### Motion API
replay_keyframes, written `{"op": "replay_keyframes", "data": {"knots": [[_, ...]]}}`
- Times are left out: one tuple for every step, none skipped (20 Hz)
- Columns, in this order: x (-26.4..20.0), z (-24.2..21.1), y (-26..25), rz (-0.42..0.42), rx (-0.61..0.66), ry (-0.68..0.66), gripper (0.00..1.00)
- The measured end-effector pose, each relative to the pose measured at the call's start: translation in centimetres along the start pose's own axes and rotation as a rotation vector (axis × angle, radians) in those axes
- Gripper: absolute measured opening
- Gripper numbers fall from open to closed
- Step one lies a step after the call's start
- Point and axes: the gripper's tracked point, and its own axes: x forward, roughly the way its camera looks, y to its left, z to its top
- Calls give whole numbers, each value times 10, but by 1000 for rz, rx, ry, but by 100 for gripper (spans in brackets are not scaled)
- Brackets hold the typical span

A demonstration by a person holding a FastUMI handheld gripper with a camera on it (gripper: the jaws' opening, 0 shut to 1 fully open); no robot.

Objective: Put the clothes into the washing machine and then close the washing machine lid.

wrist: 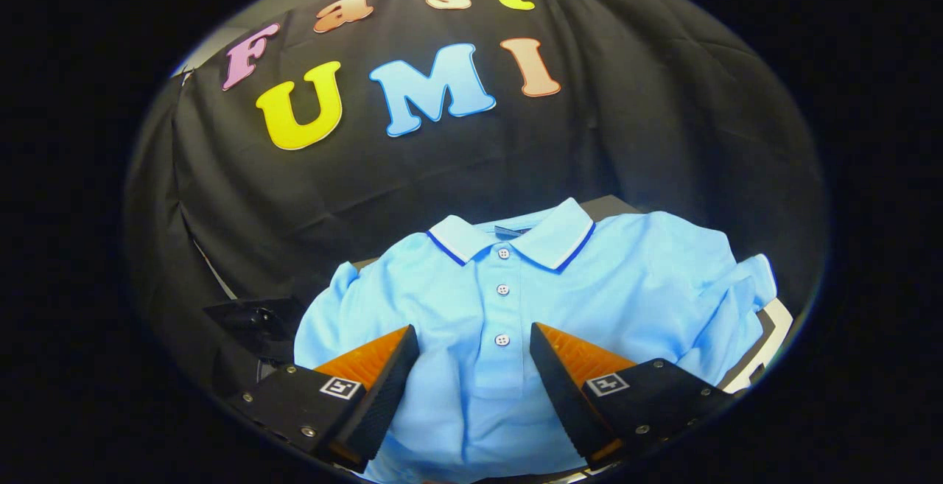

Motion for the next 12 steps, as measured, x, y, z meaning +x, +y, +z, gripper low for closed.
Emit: {"op": "replay_keyframes", "data": {"knots": [[1,-3,-1,-3,-17,13,95],[1,-4,-1,-12,-45,7,93],[3,-5,-1,-27,-72,9,91],[4,-7,-2,-40,-106,4,89],[5,-7,-3,-54,-132,8,86],[3,-8,-4,-61,-141,10,84],[4,-8,-5,-70,-123,20,81],[3,-8,-7,-84,-105,30,80],[1,-8,-10,-96,-88,44,72],[2,-8,-13,-98,-84,60,64],[3,-8,-13,-91,-85,77,53],[4,-9,-14,-86,-91,101,47]]}}
